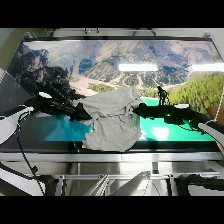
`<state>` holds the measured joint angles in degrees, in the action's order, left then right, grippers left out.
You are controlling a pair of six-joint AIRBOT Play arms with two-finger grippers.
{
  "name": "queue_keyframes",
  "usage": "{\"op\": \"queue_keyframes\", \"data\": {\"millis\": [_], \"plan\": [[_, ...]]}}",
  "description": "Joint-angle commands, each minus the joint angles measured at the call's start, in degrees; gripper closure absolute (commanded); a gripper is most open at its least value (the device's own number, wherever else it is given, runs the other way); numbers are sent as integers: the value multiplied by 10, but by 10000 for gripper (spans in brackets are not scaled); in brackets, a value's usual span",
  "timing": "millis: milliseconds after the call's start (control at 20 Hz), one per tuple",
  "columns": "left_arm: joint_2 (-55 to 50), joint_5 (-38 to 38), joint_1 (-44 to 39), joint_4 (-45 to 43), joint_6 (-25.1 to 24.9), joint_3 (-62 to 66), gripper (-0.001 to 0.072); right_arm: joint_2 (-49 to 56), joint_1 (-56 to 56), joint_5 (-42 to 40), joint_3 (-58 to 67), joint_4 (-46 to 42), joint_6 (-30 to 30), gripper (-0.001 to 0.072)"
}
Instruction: Fold the shirts.
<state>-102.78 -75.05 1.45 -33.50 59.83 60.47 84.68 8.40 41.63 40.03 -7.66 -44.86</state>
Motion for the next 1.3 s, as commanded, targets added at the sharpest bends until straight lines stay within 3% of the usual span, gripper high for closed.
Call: {"op": "queue_keyframes", "data": {"millis": [0,400,450,500,550,600,700,800,900,1100,1150,1200,1250], "plan": [[3,-61,0,7,-4,38,693,-15,-8,0,3,4,16,695],[106,-64,57,-25,-2,42,692,-52,-20,15,3,-28,16,696],[122,-63,74,-40,-2,29,546,-52,-19,15,3,-28,16,695],[138,-57,92,-51,9,9,336,-51,-19,15,3,-28,16,695],[150,-52,108,-61,12,-11,191,-52,-19,15,3,-28,16,695],[159,-39,125,-71,20,-33,-13,-52,-19,15,3,-28,16,695],[167,3,147,-96,36,-73,-13,-52,-19,19,3,-26,16,695],[165,55,153,-99,37,-102,19,-52,-18,23,3,-26,16,695],[151,85,141,-99,35,-101,169,-51,-18,24,3,-26,16,696],[106,96,77,-76,22,-50,167,-52,-18,35,3,-26,16,696],[94,97,62,-63,18,-34,259,-52,-18,40,3,-26,16,696],[83,101,47,-47,4,-16,519,-52,-19,43,3,-26,16,695],[75,103,33,-31,-5,2,713,-52,-19,44,3,-26,16,695]]}}
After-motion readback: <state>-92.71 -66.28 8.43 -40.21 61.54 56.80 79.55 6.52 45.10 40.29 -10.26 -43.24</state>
